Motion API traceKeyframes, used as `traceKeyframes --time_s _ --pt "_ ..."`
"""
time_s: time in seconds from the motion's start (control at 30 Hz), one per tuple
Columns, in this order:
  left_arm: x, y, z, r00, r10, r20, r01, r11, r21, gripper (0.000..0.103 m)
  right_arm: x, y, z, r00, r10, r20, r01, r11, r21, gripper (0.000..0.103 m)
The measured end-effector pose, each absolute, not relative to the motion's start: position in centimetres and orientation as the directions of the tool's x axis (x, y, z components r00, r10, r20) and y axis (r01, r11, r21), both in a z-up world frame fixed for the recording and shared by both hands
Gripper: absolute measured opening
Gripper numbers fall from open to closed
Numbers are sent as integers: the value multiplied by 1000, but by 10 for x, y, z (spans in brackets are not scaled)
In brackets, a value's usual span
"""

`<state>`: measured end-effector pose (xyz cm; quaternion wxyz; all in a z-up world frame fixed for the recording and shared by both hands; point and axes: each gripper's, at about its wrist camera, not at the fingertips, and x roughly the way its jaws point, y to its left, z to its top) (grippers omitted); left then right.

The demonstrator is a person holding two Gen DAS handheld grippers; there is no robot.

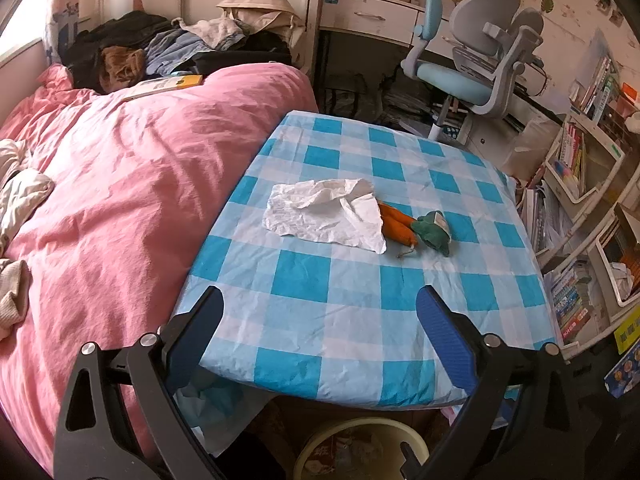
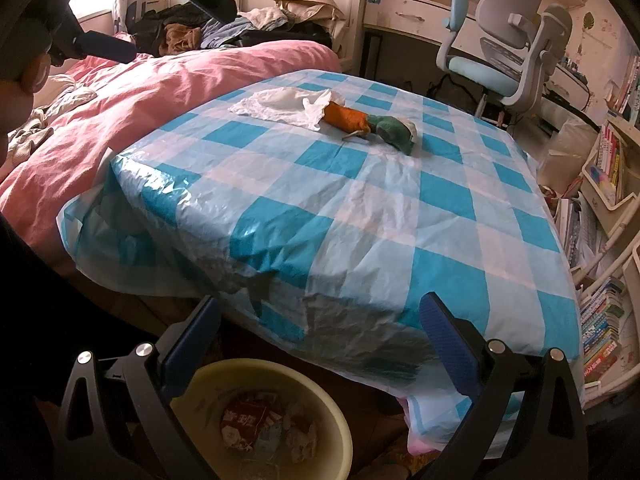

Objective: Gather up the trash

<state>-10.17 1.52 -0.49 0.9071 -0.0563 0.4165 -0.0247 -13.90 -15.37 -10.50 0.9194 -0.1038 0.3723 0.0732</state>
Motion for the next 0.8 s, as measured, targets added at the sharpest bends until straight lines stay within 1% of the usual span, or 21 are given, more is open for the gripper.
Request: traceKeyframes --time_s 0.8 --pt "-100 18 -6 654 -80 -753 -24 992 -127 95 -139 -153 -106 707 61 -705 -218 966 -135 95"
